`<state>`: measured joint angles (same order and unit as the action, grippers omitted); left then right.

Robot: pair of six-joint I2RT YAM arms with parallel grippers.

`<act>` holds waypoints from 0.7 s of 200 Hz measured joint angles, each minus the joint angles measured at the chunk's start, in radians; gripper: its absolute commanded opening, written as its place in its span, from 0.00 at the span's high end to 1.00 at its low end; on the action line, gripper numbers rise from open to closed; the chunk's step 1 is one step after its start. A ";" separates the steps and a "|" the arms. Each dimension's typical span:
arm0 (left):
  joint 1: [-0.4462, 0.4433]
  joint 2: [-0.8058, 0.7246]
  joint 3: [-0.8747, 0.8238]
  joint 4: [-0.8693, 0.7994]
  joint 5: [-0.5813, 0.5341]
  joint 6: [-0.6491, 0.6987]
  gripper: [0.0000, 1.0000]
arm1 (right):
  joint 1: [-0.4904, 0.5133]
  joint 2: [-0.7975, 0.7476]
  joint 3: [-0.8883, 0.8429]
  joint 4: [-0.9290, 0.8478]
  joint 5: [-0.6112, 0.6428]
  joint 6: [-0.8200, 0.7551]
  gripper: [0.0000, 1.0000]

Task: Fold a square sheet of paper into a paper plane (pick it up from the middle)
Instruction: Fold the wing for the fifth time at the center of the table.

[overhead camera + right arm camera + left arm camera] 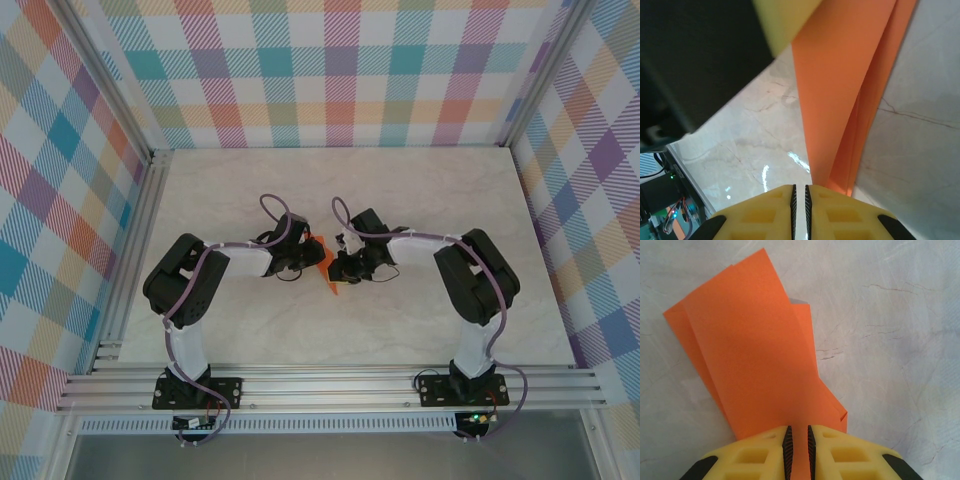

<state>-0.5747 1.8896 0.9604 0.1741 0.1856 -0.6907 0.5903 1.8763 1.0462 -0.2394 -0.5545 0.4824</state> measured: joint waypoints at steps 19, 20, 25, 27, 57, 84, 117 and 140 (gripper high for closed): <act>0.000 0.000 0.000 0.000 0.000 0.000 0.80 | 0.000 0.015 0.003 0.001 -0.006 0.000 0.86; 0.000 0.000 0.000 0.000 0.000 0.000 0.80 | 0.000 0.016 0.003 0.002 -0.007 0.000 0.86; 0.000 0.000 0.000 0.000 0.000 0.000 0.80 | 0.000 0.016 0.003 0.001 -0.006 0.000 0.86; 0.000 0.000 0.000 0.000 0.000 0.000 0.80 | 0.000 0.016 0.003 0.002 -0.006 0.000 0.86; 0.000 0.000 0.001 0.000 0.000 0.000 0.80 | 0.000 0.016 0.002 -0.002 0.010 0.000 0.87; 0.000 0.000 0.001 0.000 0.000 0.000 0.80 | 0.000 -0.002 0.000 -0.011 0.038 0.000 0.86; 0.000 0.002 0.002 -0.001 0.000 0.000 0.80 | 0.013 -0.066 0.006 -0.025 0.057 -0.002 0.84; 0.000 0.002 0.006 -0.008 0.000 0.000 0.80 | 0.033 -0.060 0.027 -0.029 0.058 -0.002 0.84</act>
<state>-0.5747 1.8915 0.9661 0.1665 0.1856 -0.6907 0.6231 1.8164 1.0733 -0.2684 -0.4969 0.4808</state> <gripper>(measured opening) 0.200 0.155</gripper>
